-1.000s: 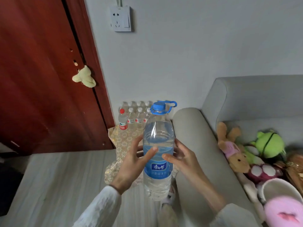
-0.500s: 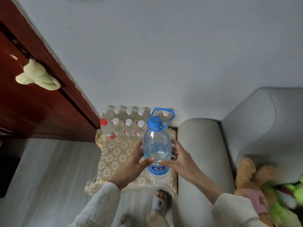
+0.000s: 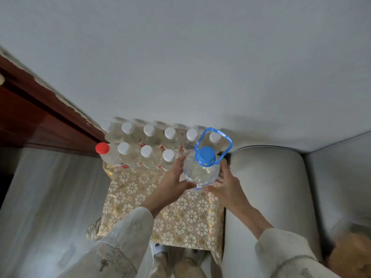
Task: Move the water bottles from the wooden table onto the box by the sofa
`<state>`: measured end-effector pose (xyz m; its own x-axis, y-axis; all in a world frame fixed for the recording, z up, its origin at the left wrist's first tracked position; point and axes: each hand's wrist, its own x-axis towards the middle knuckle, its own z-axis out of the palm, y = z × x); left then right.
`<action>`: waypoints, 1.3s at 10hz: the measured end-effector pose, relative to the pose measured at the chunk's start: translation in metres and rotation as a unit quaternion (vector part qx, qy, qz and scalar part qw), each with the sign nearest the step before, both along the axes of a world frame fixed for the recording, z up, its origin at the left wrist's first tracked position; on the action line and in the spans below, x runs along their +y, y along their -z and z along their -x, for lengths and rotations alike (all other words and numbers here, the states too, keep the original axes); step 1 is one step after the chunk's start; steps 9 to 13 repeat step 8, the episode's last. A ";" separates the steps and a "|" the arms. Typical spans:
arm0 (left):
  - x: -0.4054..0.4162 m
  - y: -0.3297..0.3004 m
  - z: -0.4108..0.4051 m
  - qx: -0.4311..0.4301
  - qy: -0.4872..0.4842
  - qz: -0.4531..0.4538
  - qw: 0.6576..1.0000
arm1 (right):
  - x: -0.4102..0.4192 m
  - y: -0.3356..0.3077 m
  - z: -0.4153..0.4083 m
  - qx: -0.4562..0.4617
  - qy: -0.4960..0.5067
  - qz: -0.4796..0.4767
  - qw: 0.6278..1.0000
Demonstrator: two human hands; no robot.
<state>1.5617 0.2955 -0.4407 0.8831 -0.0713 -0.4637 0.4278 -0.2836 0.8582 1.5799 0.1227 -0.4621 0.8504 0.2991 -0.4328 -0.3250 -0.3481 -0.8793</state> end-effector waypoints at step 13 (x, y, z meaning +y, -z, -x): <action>0.013 -0.070 0.000 0.050 -0.011 -0.140 0.989 | 0.008 -0.092 0.003 0.001 -0.025 0.117 0.993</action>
